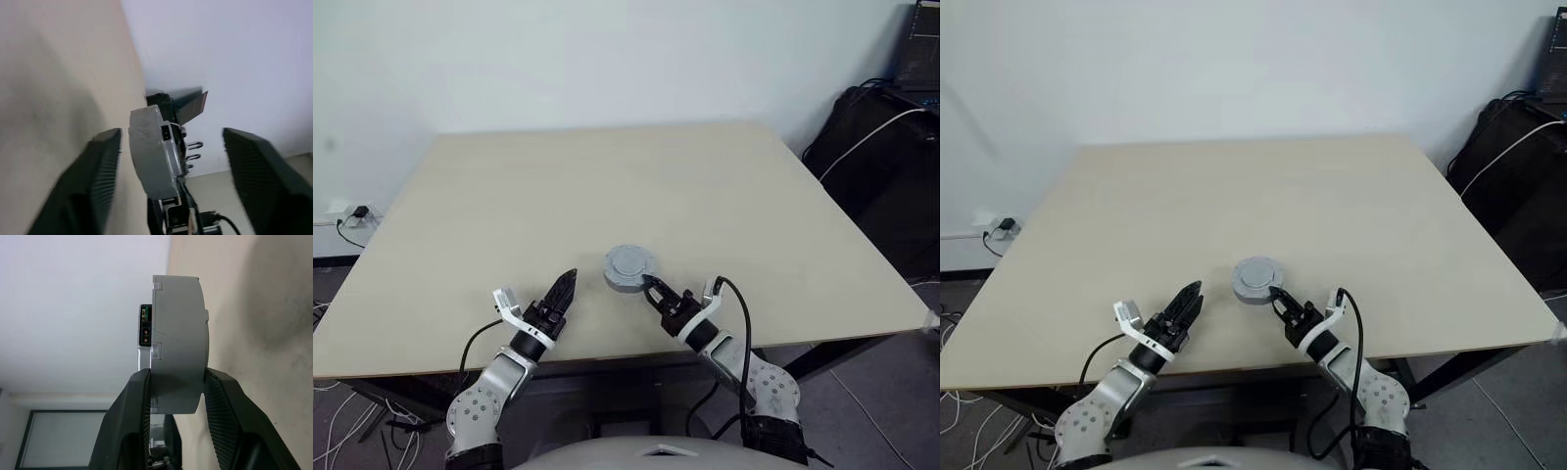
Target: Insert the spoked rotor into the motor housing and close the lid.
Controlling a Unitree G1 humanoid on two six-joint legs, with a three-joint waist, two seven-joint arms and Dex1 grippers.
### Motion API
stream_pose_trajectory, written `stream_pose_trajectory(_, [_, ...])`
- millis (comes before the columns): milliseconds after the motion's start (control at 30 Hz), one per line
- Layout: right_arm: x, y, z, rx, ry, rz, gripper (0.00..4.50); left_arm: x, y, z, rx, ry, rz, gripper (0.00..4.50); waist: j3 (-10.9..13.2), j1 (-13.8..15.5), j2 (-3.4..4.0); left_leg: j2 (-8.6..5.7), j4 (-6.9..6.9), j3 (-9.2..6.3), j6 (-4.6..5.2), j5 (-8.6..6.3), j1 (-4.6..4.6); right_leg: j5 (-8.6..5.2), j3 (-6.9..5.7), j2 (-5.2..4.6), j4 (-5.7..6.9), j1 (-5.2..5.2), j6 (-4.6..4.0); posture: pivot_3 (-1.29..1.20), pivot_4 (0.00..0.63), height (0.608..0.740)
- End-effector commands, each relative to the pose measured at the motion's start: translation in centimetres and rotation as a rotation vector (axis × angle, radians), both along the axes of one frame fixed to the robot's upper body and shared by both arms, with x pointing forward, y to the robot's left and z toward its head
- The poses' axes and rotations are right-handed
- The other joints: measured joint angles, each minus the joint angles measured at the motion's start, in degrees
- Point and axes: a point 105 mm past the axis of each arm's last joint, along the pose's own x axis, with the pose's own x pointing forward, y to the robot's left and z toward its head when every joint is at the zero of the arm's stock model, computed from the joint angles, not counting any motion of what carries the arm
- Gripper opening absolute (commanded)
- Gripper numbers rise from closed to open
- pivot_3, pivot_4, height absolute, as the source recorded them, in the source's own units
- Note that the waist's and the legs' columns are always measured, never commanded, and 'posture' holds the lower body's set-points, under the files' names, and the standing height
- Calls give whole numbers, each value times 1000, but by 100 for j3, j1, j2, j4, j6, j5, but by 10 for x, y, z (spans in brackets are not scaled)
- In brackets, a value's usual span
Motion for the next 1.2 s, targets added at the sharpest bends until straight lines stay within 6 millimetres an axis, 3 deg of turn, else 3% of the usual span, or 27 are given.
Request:
stream_pose_trajectory(33, [8, 11, 37, 75, -137, 40, 1279, -2, -31, 11, -153, -15, -10, 4470, 0, 2, 0, 0, 0, 0, 0, 0, 0, 0, 0, 0, 0, 0, -1, 0, 0, 740])
stream_pose_trajectory(567, [-24, 38, 41, 78, -133, 316, 1279, -4, -51, 8, -213, 1, -109, 4470, 2, 3, 2, 1, -1, 0, -1, -1, -2, -4, -1, 0, 0, -3, -5, 0, 0, 740])
stream_pose_trajectory(867, [-25, 37, 40, 52, -129, 338, 1279, -3, -50, 9, -229, -8, -93, 4470, 3, 5, 0, 0, -1, 0, -1, -1, -4, -5, -2, -2, -2, -3, -4, 0, 0, 740])
stream_pose_trajectory(967, [-24, 37, 39, 46, -121, 330, 1279, -4, -48, 9, -230, -4, -78, 3876, 3, 4, -1, 1, -1, 0, -1, -2, -5, -5, -2, -1, -3, -4, -4, 0, 0, 740])
stream_pose_trajectory(1133, [-22, 38, 38, 39, -119, 326, 1279, -6, -46, 9, -230, -3, -72, 2230, 5, 4, -3, 1, -2, -1, -1, -2, -10, -5, -2, -1, -5, -7, -4, 0, 0, 740])
stream_pose_trajectory(1200, [-21, 38, 36, 13, -123, 322, 1279, -6, -46, 9, -229, -3, -74, 2130, 5, 8, -3, 1, -1, -1, -1, -2, -12, -4, -3, -1, -6, -9, -3, 0, 0, 740])
